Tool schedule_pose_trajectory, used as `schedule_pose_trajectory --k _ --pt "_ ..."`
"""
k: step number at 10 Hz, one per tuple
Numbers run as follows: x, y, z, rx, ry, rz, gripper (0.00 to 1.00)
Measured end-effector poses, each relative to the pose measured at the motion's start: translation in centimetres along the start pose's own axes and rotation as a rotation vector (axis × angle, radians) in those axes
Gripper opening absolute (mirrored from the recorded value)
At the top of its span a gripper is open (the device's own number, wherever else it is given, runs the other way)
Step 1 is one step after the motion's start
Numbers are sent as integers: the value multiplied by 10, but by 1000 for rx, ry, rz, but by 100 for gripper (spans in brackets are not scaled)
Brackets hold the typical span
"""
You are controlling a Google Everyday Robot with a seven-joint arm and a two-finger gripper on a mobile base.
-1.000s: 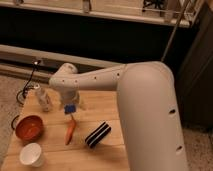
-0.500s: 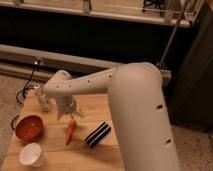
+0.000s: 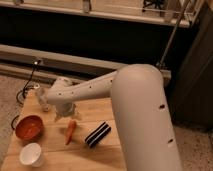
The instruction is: Place the pepper in the ceramic cup
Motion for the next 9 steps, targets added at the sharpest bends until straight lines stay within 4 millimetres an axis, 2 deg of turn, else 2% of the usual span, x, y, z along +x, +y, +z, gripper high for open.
schedule_pose_trajectory --k 5,7,9 --pt "-5 24 30 -72 -3 13 79" --pt "-7 25 33 -67 -21 42 64" --pt "-4 22 29 -34 -28 73 42"
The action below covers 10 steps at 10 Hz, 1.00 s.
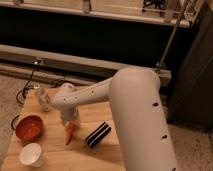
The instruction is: Place the pepper in the ceramic cup
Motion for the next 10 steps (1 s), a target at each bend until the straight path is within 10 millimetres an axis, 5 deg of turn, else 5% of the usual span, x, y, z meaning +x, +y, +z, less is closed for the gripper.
schedule_pose_trajectory --k 4,7,10 --pt "25 3 -11 18 13 -25 4" --pt "51 -27 -29 -4 93 -176 0" --pt "30 -75 -56 95 163 -408 0"
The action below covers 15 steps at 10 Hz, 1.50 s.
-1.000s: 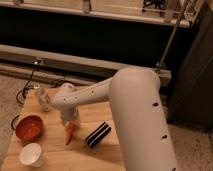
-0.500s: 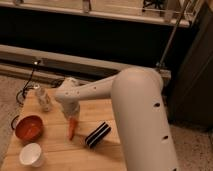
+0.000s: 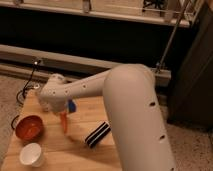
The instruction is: Place the pepper in the ceramic cup
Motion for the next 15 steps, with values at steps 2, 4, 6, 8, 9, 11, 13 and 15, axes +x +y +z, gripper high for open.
schedule_pose_trajectory --k 2,4,6,8,9,11,13,15 --pt "-22 -22 -28 84 18 -139 0" --pt "-47 -17 -74 139 70 -260 0" --pt "-55 -15 -88 149 90 -298 0" --pt "-55 -17 -88 151 89 -302 0" --pt "-55 -17 -88 151 89 -302 0" --pt "-55 -17 -88 151 90 -303 0" --pt "-51 -31 -95 170 122 -339 0" --pt "-46 -82 -118 246 215 -438 0"
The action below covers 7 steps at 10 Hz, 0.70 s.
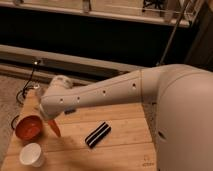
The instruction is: Place the pepper in the ceramic cup
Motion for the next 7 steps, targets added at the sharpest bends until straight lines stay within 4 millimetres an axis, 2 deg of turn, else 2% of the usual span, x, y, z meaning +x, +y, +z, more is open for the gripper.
schedule_pose_trajectory --k 1,2,5,7 --pt "16 -36 -7 50 59 -78 0" --pt "25 -63 -13 86 93 -135 0" --pt "21 -109 -10 185 109 -227 0" --pt "16 -126 -6 248 130 -276 0"
